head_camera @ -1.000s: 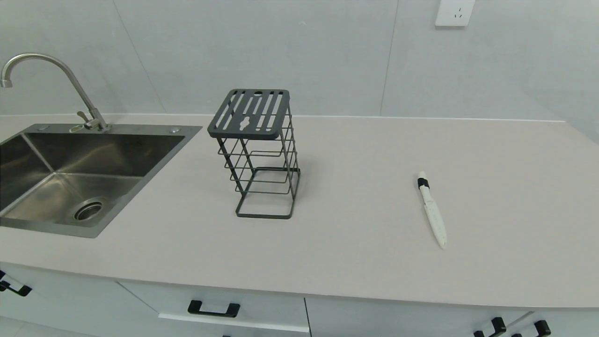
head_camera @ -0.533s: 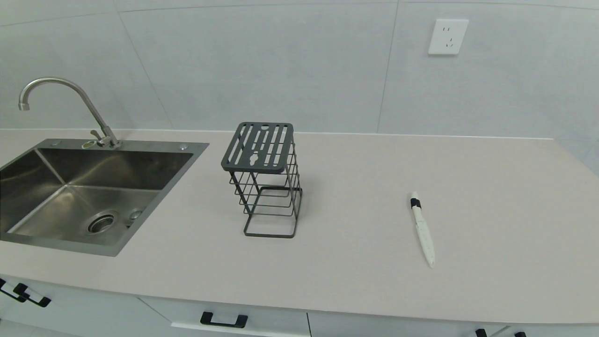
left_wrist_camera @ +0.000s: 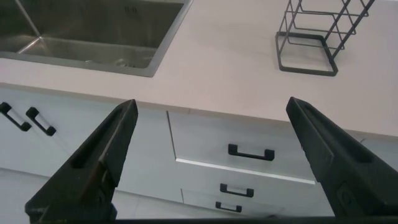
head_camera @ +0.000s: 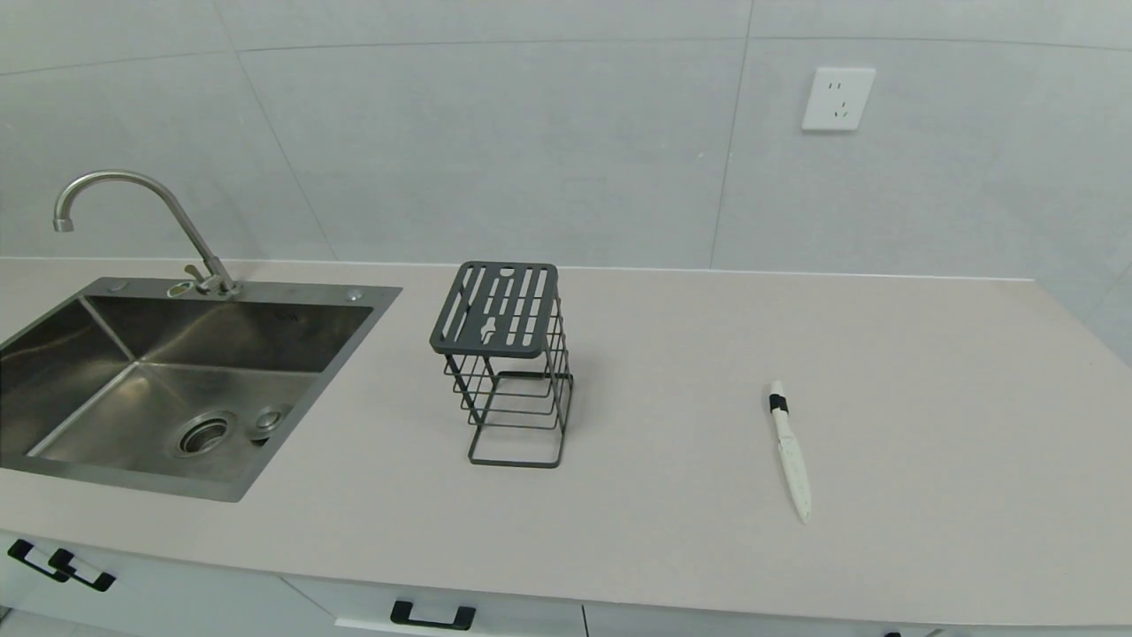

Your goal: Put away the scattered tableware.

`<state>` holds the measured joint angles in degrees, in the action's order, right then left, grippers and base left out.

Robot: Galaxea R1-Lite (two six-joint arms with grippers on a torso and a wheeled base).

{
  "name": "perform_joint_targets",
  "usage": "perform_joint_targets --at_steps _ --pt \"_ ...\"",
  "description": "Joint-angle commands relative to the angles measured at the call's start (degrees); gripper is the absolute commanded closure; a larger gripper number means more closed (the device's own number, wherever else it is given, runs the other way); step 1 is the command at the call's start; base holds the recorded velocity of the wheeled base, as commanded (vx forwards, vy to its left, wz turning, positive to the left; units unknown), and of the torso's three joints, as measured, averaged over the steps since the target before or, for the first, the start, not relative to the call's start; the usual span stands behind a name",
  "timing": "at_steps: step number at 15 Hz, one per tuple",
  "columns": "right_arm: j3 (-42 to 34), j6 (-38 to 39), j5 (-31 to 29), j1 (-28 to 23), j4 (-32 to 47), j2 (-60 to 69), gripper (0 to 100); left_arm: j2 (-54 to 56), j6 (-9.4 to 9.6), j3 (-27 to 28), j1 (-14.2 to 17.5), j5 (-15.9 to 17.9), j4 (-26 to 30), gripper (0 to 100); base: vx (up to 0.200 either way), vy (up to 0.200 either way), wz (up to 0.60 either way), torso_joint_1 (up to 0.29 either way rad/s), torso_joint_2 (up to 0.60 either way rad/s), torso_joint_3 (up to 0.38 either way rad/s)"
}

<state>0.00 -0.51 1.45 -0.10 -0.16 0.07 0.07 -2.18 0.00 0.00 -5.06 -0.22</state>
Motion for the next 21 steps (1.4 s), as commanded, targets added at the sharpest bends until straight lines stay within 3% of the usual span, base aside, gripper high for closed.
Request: perform_joint_targets --at_steps 1,7,15,21 --pt "0.0 0.0 0.0 0.0 0.0 -0.1 0 -0.1 -0.02 0.0 0.0 0.0 0.0 0 0.000 0.000 0.00 0.000 0.00 0.000" --pt "0.0 0.1 0.0 0.0 0.0 -0.1 0 -0.1 -0.02 0.0 0.0 0.0 0.0 0 0.000 0.000 0.00 0.012 0.00 0.008" --pt "0.0 0.2 -0.1 0.0 0.0 -0.1 0 -0.1 -0.63 0.0 0.0 0.0 0.0 0 0.000 0.000 0.00 0.251 -0.02 0.222" --pt "0.0 0.2 -0.3 0.0 0.0 -0.1 0 -0.1 -0.72 0.0 0.0 -0.1 -0.1 0 0.000 0.000 0.00 0.025 0.00 0.021"
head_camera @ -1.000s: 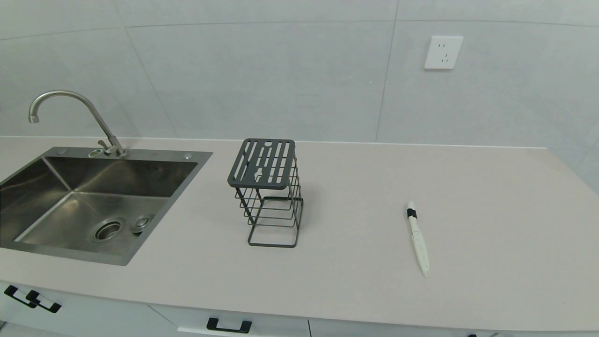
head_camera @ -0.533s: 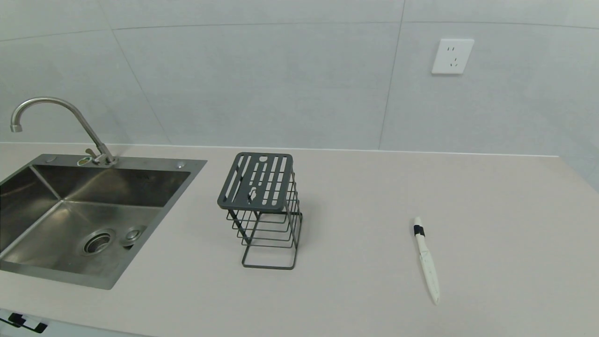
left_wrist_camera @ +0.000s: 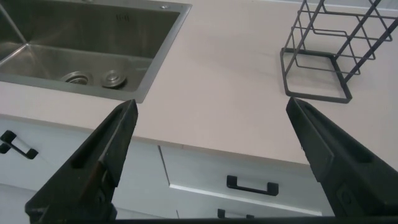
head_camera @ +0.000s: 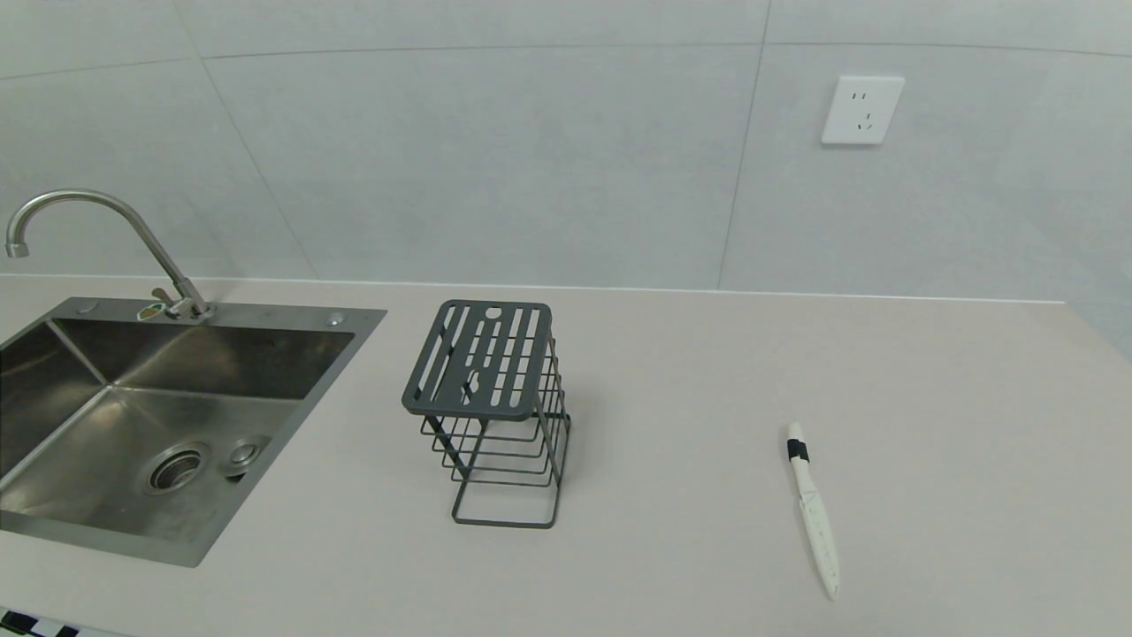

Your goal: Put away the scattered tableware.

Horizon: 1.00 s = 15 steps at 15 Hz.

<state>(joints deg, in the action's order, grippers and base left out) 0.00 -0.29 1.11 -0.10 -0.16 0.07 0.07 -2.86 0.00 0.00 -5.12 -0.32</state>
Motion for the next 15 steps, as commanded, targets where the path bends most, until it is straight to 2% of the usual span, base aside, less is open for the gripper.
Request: perform_joint_targets --at_steps 1,11,14,15 --pt "0.0 -0.1 0.0 0.0 0.0 -0.1 0 -0.1 -0.04 0.0 0.0 0.0 0.0 0 0.000 0.000 0.00 0.000 0.00 0.000" --pt "0.0 -0.9 0.6 0.0 -0.2 -0.1 0 -0.1 -0.39 0.0 0.1 -0.1 0.0 0 0.000 0.000 0.00 -0.019 0.05 0.028" --pt "0.0 -2.3 3.4 0.0 -2.7 -0.1 0 -0.1 -0.39 0.0 0.1 -0.1 0.0 0 0.000 0.000 0.00 0.000 0.00 0.000" --pt "0.0 -2.7 3.5 0.0 -6.5 -0.1 0 -0.1 -0.39 0.0 0.1 -0.1 0.0 0 0.000 0.000 0.00 0.000 0.00 0.000"
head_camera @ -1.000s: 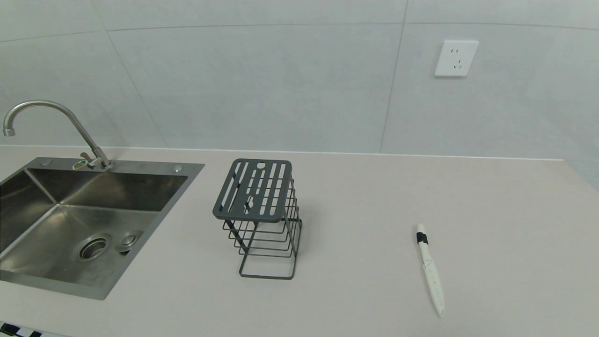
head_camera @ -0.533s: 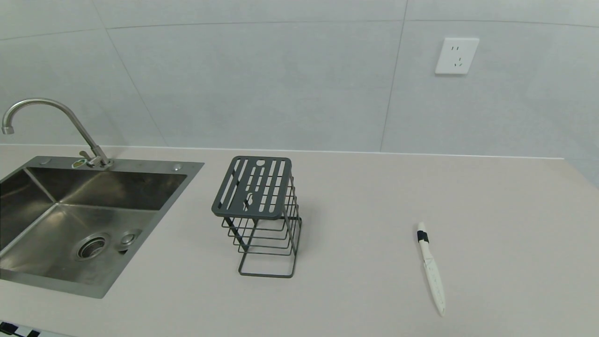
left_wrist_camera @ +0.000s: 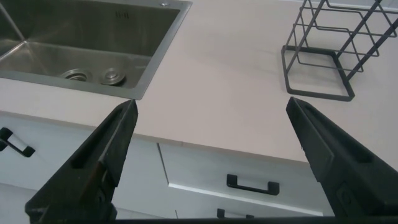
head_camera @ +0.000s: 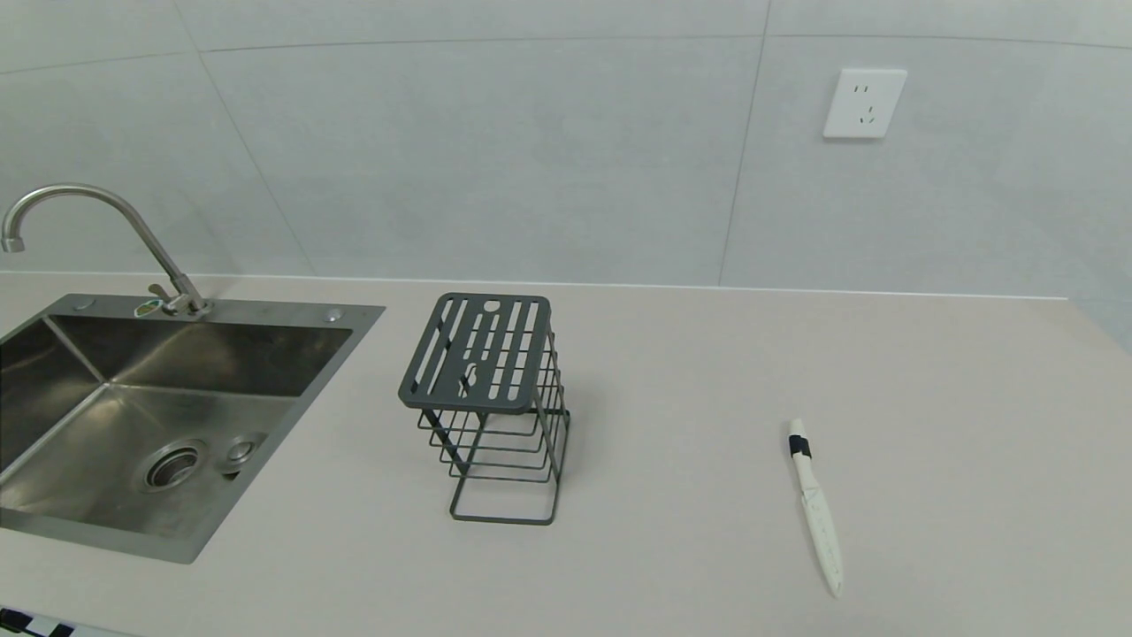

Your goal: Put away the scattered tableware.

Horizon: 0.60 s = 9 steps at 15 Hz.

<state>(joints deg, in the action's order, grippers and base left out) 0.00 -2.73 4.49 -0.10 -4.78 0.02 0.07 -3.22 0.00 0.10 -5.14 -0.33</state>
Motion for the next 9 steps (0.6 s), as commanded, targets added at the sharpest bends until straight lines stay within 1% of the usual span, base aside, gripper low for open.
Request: perform_joint_targets --at_steps 1,2,3,4,5,7,9 --pt "0.0 -0.3 0.7 0.0 -4.6 0.0 0 -0.1 -0.03 0.0 0.0 0.0 -0.1 0 0.000 0.000 0.00 0.000 0.00 0.000" --pt "0.3 -0.3 3.2 0.1 -5.2 -0.1 0 -0.1 -0.03 0.0 0.0 0.0 0.0 0 0.000 0.000 0.00 0.000 0.00 0.000" --pt "1.5 -0.3 7.2 0.4 -5.0 -1.0 0 -0.1 0.05 0.0 0.0 0.0 0.0 0 0.000 0.000 0.00 0.000 0.00 0.000" --pt "3.8 -0.2 11.6 0.7 -4.3 -4.6 0 -0.1 0.14 0.0 0.0 0.0 0.0 0 0.000 0.000 0.00 0.000 0.00 0.000" --pt "6.7 -0.3 14.2 0.7 -3.4 -9.4 0 -0.1 0.14 0.0 0.0 0.0 -0.1 0 0.000 0.000 0.00 0.000 0.00 0.000" --pt "12.5 -0.3 17.9 1.1 -1.3 -19.7 0 -0.1 0.14 0.0 0.0 0.0 -0.1 0 0.000 0.000 0.00 0.000 0.00 0.000" --pt "13.4 -0.5 20.6 1.2 -0.4 -26.4 0 -0.1 0.14 0.0 0.0 0.0 0.0 0 0.000 0.000 0.00 0.000 0.00 0.000"
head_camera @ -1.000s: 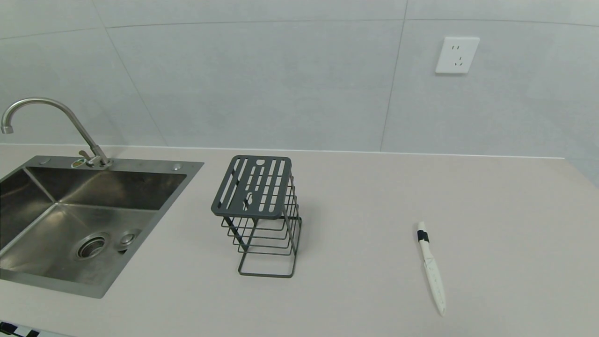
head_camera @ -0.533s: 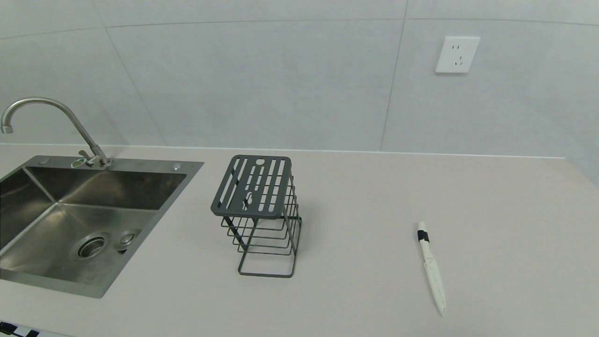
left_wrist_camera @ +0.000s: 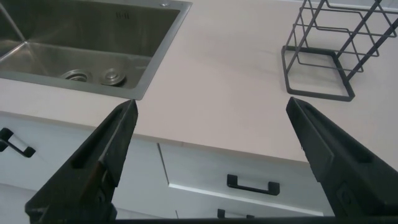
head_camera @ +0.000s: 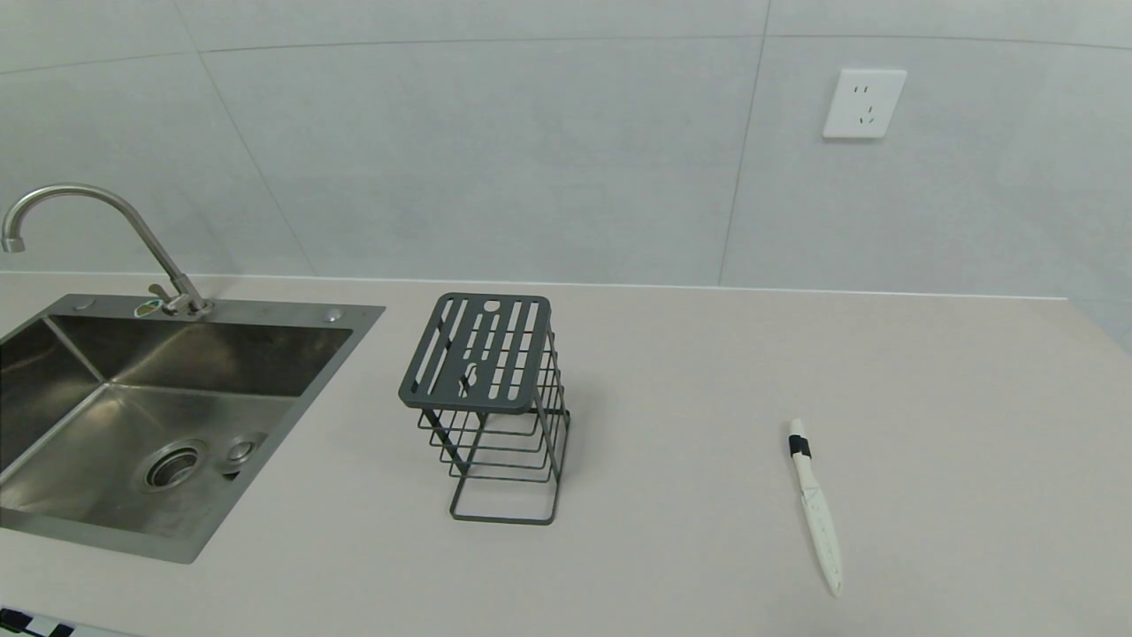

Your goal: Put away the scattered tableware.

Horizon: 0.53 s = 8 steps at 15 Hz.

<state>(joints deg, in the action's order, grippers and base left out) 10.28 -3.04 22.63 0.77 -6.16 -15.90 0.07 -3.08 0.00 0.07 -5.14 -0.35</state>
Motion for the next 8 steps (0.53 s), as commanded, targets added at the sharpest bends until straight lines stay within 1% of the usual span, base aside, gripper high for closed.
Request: perform_joint_targets --at_steps 1,4,5,8 --pt "3.0 -0.2 2.7 0.8 1.0 -13.5 0 -0.1 0.01 0.0 0.0 0.0 0.0 0 0.000 0.000 0.00 0.000 0.00 0.000" --pt "4.0 -0.2 2.5 4.7 0.9 -20.7 0 -0.1 0.01 0.0 0.0 0.0 0.0 0 0.000 0.000 0.00 0.000 0.00 0.000" --pt "4.7 -0.2 2.5 5.1 0.9 -21.9 0 -0.1 0.01 0.0 0.0 0.0 0.0 0 0.000 0.000 0.00 0.000 0.00 0.000" --pt "10.1 -0.4 0.6 7.7 1.1 -32.7 0 -0.1 0.01 0.0 0.0 0.0 0.0 0 0.000 0.000 0.00 0.000 0.00 0.000"
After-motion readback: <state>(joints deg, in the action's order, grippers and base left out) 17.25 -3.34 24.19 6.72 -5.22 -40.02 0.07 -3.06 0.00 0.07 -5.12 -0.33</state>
